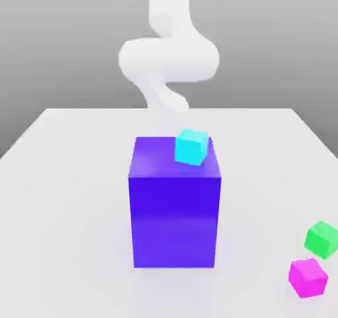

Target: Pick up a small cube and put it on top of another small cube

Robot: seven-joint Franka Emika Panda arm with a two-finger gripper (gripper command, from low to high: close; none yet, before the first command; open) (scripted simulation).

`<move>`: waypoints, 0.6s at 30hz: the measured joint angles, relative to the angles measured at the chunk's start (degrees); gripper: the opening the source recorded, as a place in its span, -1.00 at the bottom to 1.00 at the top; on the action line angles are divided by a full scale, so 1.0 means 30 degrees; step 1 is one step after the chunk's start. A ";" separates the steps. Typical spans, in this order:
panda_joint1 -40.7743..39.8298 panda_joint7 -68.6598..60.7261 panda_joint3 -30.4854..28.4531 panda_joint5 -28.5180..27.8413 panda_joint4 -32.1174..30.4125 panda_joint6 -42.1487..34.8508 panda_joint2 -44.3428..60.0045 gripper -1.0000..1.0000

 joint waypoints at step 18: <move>0.0808 0.6258 0.5156 -0.3556 -0.0989 0.4170 1.2581 0.00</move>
